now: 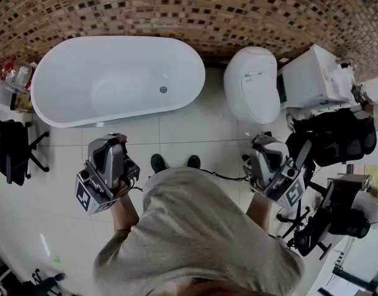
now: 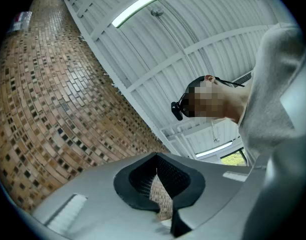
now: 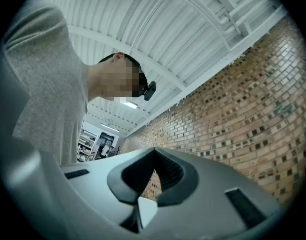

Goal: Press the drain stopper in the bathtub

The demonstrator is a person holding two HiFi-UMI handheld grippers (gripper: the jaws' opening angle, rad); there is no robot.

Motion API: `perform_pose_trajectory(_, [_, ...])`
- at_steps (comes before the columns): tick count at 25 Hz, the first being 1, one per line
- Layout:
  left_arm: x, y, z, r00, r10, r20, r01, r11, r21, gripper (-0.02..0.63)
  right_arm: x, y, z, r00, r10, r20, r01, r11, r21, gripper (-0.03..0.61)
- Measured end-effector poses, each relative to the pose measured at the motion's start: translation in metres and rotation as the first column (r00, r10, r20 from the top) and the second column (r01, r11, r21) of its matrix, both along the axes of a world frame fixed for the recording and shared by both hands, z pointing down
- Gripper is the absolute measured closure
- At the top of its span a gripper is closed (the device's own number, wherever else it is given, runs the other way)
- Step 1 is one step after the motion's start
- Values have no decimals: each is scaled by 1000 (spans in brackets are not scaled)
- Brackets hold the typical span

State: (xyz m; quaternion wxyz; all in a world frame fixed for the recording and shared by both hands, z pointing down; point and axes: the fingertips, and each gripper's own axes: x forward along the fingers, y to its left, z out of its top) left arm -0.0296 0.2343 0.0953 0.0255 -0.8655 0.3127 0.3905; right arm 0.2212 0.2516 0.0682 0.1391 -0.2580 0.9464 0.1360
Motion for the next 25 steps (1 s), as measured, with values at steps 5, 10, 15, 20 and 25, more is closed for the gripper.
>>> perform_pose_trajectory(5, [-36, -11, 6, 1000, 0, 2, 0, 1000, 11, 621, -40, -15, 10, 1000, 1, -27, -1, 1000, 6, 578])
perform_pose_trajectory(10, [-69, -14, 13, 1000, -17, -7, 17, 1000, -3, 621, -80, -31, 18, 996, -12, -90, 13, 1000, 4, 577])
perform_pose_trajectory(15, [-91, -24, 21, 999, -41, 5, 41, 999, -35, 621, -108, -61, 41, 977, 19, -212, -26, 999, -31, 577])
perform_pose_trajectory(20, [-88, -50, 28, 998, -63, 30, 66, 993, -94, 621, -121, -112, 76, 949, -12, -316, -27, 992, -119, 578])
perform_pose_trajectory(25, [-76, -98, 51, 990, -116, 83, 130, 974, -187, 621, -122, -181, 118, 939, -108, -328, 41, 978, -204, 578])
